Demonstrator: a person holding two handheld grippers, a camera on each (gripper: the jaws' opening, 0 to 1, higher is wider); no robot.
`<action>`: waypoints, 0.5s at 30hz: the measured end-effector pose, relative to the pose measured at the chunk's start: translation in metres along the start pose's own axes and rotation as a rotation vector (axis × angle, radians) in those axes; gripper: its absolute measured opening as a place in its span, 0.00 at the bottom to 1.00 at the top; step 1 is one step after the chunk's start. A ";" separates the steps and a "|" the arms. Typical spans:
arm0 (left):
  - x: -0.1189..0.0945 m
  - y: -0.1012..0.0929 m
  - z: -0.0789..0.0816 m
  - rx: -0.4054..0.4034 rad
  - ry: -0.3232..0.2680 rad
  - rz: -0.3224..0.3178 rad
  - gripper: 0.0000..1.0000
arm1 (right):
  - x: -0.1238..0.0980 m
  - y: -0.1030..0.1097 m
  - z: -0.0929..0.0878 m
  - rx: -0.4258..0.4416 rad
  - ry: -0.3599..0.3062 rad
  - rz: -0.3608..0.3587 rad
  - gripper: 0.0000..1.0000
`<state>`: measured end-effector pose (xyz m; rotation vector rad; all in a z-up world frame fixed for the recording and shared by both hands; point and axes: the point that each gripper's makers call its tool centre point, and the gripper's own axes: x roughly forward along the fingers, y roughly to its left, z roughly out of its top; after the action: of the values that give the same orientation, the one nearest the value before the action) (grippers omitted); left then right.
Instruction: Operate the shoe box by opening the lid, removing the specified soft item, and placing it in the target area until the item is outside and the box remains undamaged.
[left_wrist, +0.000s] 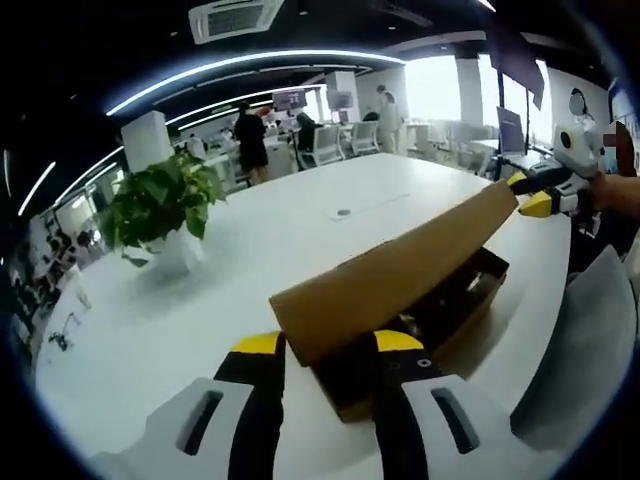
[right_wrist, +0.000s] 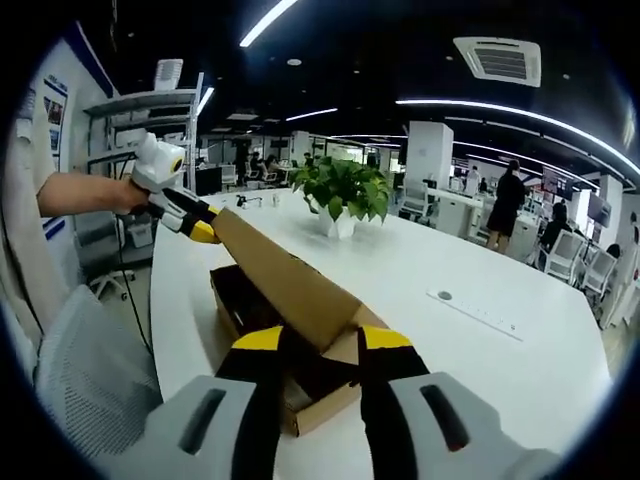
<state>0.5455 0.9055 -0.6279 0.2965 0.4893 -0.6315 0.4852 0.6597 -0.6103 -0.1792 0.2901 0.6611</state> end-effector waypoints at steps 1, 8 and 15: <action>0.000 0.001 0.002 0.003 -0.002 0.005 0.31 | 0.000 -0.001 0.002 -0.003 -0.002 0.000 0.26; 0.005 0.009 0.016 0.014 -0.031 0.036 0.29 | 0.005 -0.011 0.014 -0.022 -0.008 -0.010 0.26; 0.011 0.022 0.028 0.018 -0.055 0.081 0.22 | 0.010 -0.022 0.025 -0.035 -0.017 -0.023 0.26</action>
<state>0.5766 0.9056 -0.6073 0.3135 0.4172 -0.5635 0.5116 0.6543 -0.5886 -0.2103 0.2599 0.6450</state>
